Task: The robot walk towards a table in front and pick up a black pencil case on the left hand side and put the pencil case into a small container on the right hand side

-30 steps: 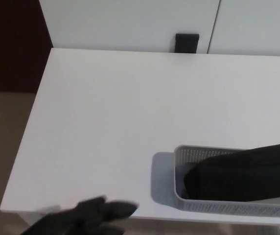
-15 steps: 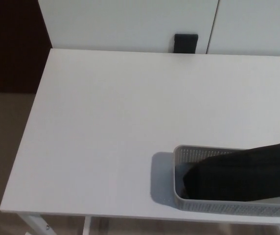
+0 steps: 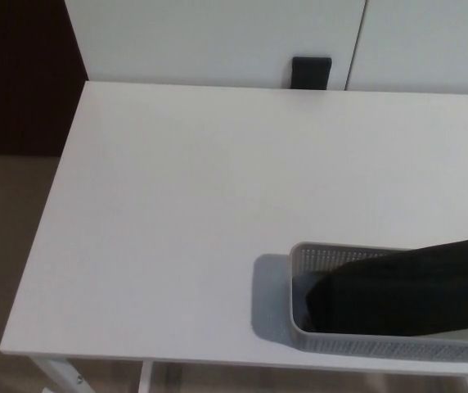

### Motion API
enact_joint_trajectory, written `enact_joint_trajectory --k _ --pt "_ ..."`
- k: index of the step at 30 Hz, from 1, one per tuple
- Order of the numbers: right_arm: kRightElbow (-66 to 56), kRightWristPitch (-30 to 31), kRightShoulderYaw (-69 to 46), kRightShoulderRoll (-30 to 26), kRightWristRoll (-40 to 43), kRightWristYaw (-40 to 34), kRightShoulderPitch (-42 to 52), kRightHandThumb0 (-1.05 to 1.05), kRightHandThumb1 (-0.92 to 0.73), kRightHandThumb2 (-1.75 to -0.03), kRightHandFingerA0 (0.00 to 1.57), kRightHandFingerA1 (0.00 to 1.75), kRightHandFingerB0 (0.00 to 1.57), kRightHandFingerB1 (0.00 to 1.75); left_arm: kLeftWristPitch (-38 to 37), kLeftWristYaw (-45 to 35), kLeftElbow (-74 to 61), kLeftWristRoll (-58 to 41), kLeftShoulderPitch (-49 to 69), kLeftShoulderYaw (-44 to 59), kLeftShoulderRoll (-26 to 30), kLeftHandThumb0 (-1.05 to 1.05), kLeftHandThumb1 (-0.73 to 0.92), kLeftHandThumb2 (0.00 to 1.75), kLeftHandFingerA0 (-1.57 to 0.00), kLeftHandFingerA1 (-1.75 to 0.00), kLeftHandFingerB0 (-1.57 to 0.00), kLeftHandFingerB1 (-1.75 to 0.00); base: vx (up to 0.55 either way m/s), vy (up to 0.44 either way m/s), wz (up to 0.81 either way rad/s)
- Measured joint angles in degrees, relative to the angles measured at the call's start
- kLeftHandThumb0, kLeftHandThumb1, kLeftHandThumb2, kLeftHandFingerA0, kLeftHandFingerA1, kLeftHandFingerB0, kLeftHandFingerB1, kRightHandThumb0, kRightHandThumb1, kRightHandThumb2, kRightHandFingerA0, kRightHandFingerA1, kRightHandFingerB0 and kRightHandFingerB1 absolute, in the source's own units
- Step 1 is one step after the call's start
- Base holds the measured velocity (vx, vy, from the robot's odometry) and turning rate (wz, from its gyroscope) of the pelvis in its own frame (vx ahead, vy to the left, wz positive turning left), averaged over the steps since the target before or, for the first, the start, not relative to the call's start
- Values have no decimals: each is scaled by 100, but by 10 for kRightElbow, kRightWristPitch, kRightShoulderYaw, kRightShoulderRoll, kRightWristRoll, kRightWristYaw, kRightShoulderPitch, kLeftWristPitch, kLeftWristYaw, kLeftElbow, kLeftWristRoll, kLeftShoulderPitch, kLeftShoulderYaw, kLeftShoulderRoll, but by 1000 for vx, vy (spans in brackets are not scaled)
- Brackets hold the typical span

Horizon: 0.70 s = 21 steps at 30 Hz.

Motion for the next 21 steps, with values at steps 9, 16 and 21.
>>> enact_joint_trajectory --k 9,16,21 --pt "0 -1 -1 7 0 -1 0 -47 -69 -60 48 41 37 35 -30 82 215 13 -113 0 -8 -74 53 88 -14 -52 -9 -43 0 0 0" --pt "0 -6 -5 12 1 -5 10 -42 -69 -60 49 42 36 34 -83 146 366 19 -170 10 -8 -67 56 87 -17 -53 -13 -44 0 0 0" --pt "-1 -8 -12 13 2 -8 16 -42 -69 -60 52 43 37 34 -134 195 443 28 -200 11 -8 -69 55 88 -15 -56 -9 -46 0 0 0"
